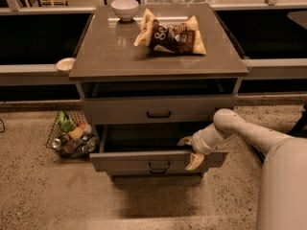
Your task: Open middle drawer
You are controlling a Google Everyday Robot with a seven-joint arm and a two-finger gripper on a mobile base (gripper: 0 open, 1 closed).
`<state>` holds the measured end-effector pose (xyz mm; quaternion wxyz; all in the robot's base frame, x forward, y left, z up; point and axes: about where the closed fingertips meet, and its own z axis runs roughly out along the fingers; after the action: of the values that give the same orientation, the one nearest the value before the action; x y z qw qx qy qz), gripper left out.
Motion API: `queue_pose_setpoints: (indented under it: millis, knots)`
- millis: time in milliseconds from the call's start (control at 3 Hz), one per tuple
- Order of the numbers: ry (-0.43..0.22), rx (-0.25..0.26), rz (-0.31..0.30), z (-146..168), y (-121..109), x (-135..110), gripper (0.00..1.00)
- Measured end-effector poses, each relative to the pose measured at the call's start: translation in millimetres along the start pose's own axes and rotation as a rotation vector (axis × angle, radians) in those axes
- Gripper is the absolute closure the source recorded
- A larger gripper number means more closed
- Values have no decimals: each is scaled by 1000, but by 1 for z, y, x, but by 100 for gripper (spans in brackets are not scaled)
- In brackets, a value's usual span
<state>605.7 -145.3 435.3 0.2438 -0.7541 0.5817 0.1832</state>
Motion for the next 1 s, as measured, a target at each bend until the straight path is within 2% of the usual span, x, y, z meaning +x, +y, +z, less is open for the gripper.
queue_pose_setpoints:
  millis: [333, 667, 1000]
  knots:
    - [13, -51, -26, 9, 9, -6, 0]
    - [41, -161, -11, 30, 32, -7, 3]
    - [55, -201, 0, 34, 42, -9, 24]
